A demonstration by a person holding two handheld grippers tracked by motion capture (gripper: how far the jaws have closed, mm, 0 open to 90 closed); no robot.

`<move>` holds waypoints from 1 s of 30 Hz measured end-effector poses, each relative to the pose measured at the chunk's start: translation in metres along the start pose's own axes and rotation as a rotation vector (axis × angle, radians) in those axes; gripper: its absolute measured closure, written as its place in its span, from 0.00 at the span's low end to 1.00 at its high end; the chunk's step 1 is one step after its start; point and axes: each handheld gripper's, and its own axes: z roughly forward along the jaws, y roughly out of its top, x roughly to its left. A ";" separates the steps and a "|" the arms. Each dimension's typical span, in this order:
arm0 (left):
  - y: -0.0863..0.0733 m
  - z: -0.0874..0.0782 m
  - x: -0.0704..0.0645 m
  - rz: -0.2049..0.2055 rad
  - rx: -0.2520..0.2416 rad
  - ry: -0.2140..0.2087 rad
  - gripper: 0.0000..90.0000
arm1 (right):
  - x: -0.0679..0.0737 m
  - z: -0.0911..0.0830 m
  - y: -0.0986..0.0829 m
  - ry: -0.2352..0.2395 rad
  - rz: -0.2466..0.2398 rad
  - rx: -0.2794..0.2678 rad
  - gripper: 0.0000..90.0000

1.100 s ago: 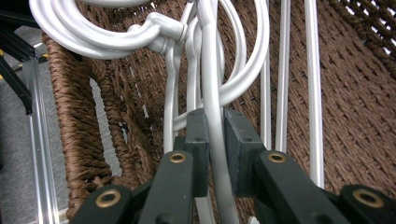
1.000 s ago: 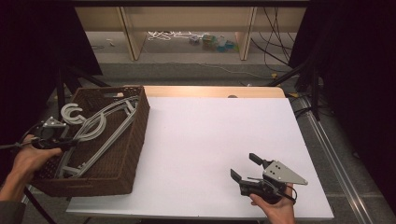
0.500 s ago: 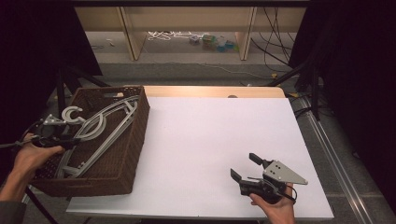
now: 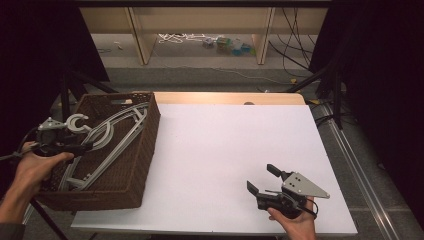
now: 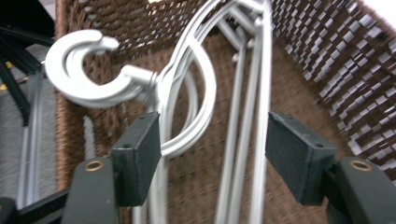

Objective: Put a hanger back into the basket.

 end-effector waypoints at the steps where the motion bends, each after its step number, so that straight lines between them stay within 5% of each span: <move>1: 0.001 -0.001 -0.002 -0.004 -0.011 -0.004 0.38 | 0.000 -0.001 0.000 0.001 -0.003 0.007 0.18; 16: 0.014 -0.012 -0.059 -0.032 -0.206 -0.118 0.26 | 0.000 -0.001 0.000 -0.010 -0.009 0.008 0.18; 30: 0.011 -0.008 -0.100 -0.041 -0.309 -0.216 0.24 | 0.000 -0.001 0.000 -0.011 -0.011 0.009 0.18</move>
